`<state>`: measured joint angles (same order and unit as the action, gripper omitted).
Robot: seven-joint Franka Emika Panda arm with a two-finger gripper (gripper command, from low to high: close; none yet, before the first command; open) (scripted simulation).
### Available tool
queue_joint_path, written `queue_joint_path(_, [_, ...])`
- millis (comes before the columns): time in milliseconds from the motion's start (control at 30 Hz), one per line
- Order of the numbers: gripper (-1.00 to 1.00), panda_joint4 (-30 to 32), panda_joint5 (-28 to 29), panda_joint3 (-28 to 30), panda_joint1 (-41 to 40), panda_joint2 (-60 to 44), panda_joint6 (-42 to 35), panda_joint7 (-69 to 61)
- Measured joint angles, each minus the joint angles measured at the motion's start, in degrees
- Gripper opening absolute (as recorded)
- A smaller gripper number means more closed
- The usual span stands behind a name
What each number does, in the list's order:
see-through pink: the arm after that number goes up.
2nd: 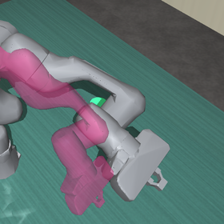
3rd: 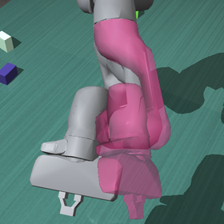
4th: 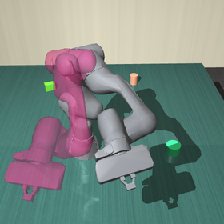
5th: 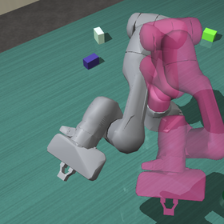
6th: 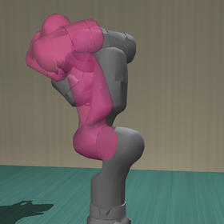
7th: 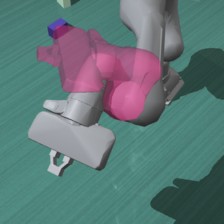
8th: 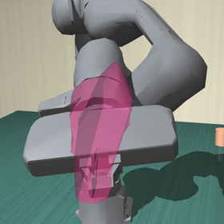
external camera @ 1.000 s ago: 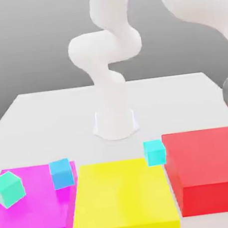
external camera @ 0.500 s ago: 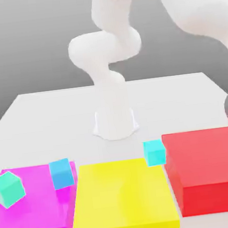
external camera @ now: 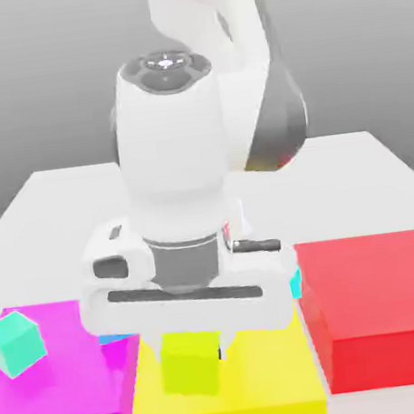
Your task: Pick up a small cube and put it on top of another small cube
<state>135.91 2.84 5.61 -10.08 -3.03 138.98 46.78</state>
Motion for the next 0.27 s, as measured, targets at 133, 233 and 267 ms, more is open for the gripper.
queue_joint_path(133, [1.00,2.7,-2.7,4.7,-12.1,0.3,2.4,-4.6])
queue_joint_path(233, [1.00,2.7,-2.7,4.7,-11.7,0.3,2.4,-4.6])
queue_joint_path(267, [1.00,2.7,-2.7,4.7,-11.8,0.3,2.4,-4.6])
